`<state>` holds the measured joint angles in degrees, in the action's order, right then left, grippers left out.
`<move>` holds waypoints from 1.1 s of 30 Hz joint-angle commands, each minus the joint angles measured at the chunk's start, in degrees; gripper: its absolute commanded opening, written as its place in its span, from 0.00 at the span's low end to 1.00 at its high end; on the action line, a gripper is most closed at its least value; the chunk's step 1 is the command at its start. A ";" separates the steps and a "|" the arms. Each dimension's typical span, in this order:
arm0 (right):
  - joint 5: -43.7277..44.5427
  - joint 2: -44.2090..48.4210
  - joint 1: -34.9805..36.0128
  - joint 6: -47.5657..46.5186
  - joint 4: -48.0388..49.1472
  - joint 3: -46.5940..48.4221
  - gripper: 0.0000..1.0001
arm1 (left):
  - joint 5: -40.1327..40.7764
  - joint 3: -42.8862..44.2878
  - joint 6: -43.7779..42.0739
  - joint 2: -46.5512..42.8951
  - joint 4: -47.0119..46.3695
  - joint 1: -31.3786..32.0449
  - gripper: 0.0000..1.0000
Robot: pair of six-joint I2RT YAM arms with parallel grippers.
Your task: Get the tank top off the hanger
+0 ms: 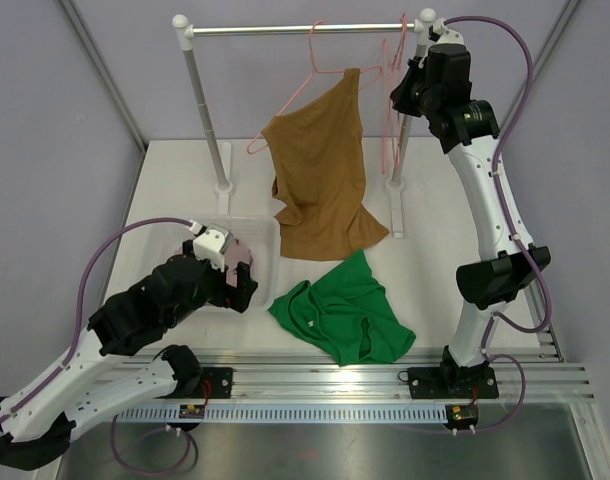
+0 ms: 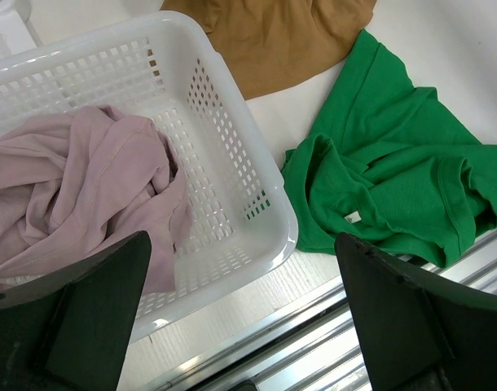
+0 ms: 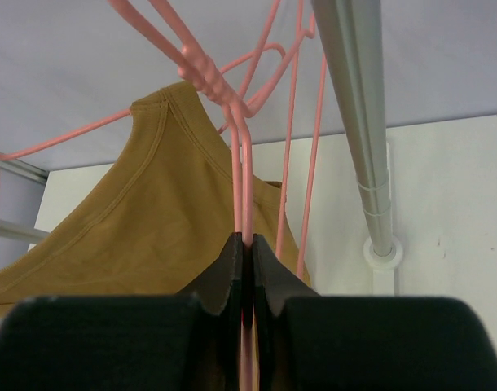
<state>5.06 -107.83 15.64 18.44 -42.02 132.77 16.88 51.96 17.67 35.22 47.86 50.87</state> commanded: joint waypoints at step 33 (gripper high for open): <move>-23.24 58.34 -0.08 1.25 6.78 -54.08 1.00 | -5.55 18.78 8.87 61.18 -25.80 17.76 0.99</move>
<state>-8.60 -50.94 15.62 17.82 -37.82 84.29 12.43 67.42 26.00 92.25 24.77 67.44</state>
